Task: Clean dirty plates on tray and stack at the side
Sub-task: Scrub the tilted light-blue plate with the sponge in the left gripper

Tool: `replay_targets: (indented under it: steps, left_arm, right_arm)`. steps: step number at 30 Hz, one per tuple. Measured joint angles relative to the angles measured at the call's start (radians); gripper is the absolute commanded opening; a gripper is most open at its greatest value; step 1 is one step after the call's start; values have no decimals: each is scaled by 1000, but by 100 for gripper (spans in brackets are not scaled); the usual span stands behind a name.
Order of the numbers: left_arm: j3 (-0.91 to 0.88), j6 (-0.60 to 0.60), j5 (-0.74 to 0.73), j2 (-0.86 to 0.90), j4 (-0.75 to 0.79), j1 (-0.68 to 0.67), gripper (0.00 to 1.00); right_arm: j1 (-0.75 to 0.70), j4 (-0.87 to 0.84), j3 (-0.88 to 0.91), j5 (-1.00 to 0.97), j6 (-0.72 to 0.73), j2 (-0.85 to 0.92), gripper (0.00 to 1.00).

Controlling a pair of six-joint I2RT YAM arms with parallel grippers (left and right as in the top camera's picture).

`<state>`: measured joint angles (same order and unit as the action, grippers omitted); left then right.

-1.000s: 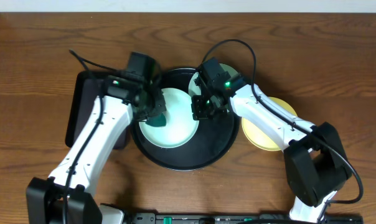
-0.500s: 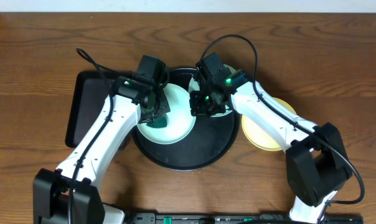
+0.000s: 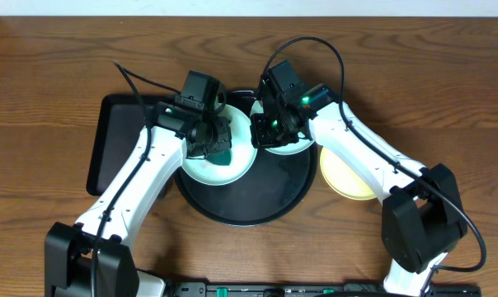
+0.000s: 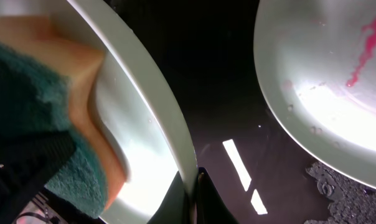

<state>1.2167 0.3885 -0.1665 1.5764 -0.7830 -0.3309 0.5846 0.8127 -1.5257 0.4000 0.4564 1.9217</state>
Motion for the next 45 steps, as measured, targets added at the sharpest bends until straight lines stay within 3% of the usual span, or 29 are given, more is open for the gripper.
replay_targets:
  steps: [9, 17, 20, 25, 33, 38, 45]
  left_arm:
    - [0, 4, 218, 0, 93, -6, 7]
    - [0, 4, 324, 0, 31, -8, 7]
    - [0, 0, 300, 0, -8, -8, 7]
    - [0, -77, 139, 0, -10, -1, 7]
    - [0, -143, 18, 0, 115, 0, 8]
    - [0, -132, 130, 0, 179, -5, 7]
    - [-1, -78, 397, 0, 193, 0, 7]
  right_arm:
    - [7, 8, -4, 6, -17, 0, 1]
    - [6, 7, -11, 18, -19, 0, 1]
    - [6, 12, -11, 23, -24, 0, 1]
    - [-6, 17, -11, 24, -33, 0, 1]
    - [-13, 14, -11, 30, -45, 0, 1]
    - [-13, 9, -11, 33, -44, 0, 1]
    - [-12, 14, -12, 80, -49, 0, 1]
